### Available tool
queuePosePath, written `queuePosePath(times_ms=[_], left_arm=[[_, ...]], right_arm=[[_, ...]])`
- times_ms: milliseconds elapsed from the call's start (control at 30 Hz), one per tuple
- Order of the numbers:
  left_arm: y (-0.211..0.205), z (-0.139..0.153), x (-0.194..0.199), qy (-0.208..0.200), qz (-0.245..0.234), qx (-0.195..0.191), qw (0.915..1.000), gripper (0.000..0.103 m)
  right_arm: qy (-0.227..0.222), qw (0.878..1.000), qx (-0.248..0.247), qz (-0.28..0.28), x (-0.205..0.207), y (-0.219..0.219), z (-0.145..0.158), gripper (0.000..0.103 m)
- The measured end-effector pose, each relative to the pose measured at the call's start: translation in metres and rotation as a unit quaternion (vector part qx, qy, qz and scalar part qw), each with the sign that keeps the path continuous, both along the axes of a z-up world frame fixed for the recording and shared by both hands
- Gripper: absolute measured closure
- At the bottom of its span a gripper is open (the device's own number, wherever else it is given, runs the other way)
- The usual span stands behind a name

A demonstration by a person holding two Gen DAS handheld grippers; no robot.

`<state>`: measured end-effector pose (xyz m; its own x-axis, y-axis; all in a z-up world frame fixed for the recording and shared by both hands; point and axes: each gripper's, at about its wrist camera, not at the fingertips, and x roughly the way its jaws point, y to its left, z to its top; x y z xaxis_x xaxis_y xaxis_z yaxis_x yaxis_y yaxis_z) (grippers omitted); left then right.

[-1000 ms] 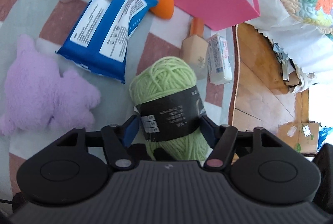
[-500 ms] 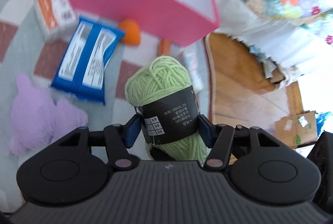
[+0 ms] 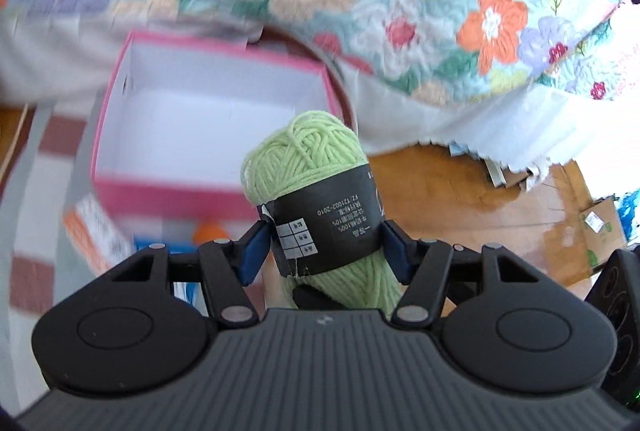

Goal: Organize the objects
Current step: 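Lift the yarn ball with the left gripper and carry it over the pink box, then lower the yarn ball into the pink box and open the left gripper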

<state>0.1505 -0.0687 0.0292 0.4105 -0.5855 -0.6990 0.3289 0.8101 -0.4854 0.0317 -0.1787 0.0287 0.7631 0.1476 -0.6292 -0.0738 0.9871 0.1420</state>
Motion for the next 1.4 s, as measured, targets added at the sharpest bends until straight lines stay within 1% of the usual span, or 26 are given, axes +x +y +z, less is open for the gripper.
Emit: queuePosePath(times_ms=[100,167,200,300,433,567,633,733,800,833,900,933,1000,1033,1067,1100,1133,1200,1267,1367,1400], left_arm=[[-0.015,0.004,0.029,-0.012,-0.005,0.011,0.9999,0.043],[-0.027,0.001,0.050,-0.014,-0.011,0.019,0.9997,0.043],[-0.033,-0.003,0.061,-0.012,-0.014,0.023,0.9996,0.043],[-0.052,-0.023,0.094,0.003,-0.023,0.028,0.9993,0.043],[-0.071,-0.056,0.133,0.027,-0.042,0.024,0.9985,0.043],[-0.081,-0.085,0.164,0.049,-0.054,0.020,0.9971,0.043],[-0.084,-0.097,0.176,0.065,-0.052,0.018,0.9964,0.043],[-0.087,-0.109,0.188,0.077,-0.049,0.013,0.9957,0.043],[-0.088,-0.114,0.193,0.080,-0.048,0.016,0.9956,0.043],[-0.088,-0.117,0.195,0.083,-0.046,0.015,0.9954,0.043],[-0.088,-0.121,0.196,0.099,-0.035,0.014,0.9943,0.040],[-0.088,-0.124,0.196,0.109,-0.033,0.011,0.9934,0.039],[-0.092,-0.132,0.195,0.121,-0.036,0.004,0.9919,0.040],[-0.094,-0.136,0.195,0.125,-0.032,0.007,0.9916,0.042],[-0.095,-0.141,0.194,0.125,-0.028,0.012,0.9917,0.044],[-0.095,-0.144,0.195,0.123,-0.026,0.007,0.9920,0.045],[-0.093,-0.146,0.194,0.125,-0.025,-0.002,0.9918,0.051],[-0.090,-0.150,0.194,0.134,-0.028,-0.007,0.9906,0.052],[-0.089,-0.151,0.194,0.130,-0.038,0.001,0.9908,0.054],[-0.089,-0.154,0.195,0.124,-0.052,0.009,0.9909,0.057],[-0.091,-0.155,0.195,0.118,-0.059,0.018,0.9910,0.058]], right_arm=[[-0.010,0.999,0.035,-0.024,0.025,-0.025,-0.004,0.044],[-0.009,0.997,0.058,-0.042,0.040,-0.042,-0.013,0.044],[-0.007,0.996,0.067,-0.051,0.045,-0.044,-0.023,0.044],[0.006,0.993,0.088,-0.083,0.065,-0.056,-0.037,0.044],[0.027,0.989,0.091,-0.118,0.087,-0.069,-0.058,0.044],[0.058,0.987,0.062,-0.135,0.118,-0.073,-0.078,0.044],[0.072,0.987,0.043,-0.138,0.133,-0.074,-0.088,0.044],[0.084,0.987,-0.005,-0.134,0.151,-0.067,-0.097,0.044],[0.091,0.987,-0.041,-0.126,0.160,-0.061,-0.102,0.045],[0.096,0.985,-0.076,-0.121,0.164,-0.055,-0.104,0.045],[0.107,0.976,-0.144,-0.124,0.170,-0.043,-0.110,0.045],[0.110,0.973,-0.162,-0.126,0.172,-0.040,-0.113,0.045],[0.120,0.972,-0.157,-0.124,0.176,-0.041,-0.118,0.046],[0.124,0.972,-0.155,-0.124,0.177,-0.042,-0.120,0.046],[0.125,0.971,-0.160,-0.124,0.178,-0.042,-0.122,0.046],[0.124,0.971,-0.168,-0.118,0.179,-0.042,-0.123,0.046],[0.126,0.972,-0.166,-0.108,0.178,-0.043,-0.124,0.045],[0.128,0.976,-0.157,-0.083,0.173,-0.047,-0.121,0.040],[0.124,0.980,-0.145,-0.062,0.163,-0.051,-0.115,0.037],[0.105,0.981,-0.160,-0.043,0.147,-0.054,-0.107,0.038],[0.099,0.981,-0.165,-0.034,0.143,-0.054,-0.106,0.043]])
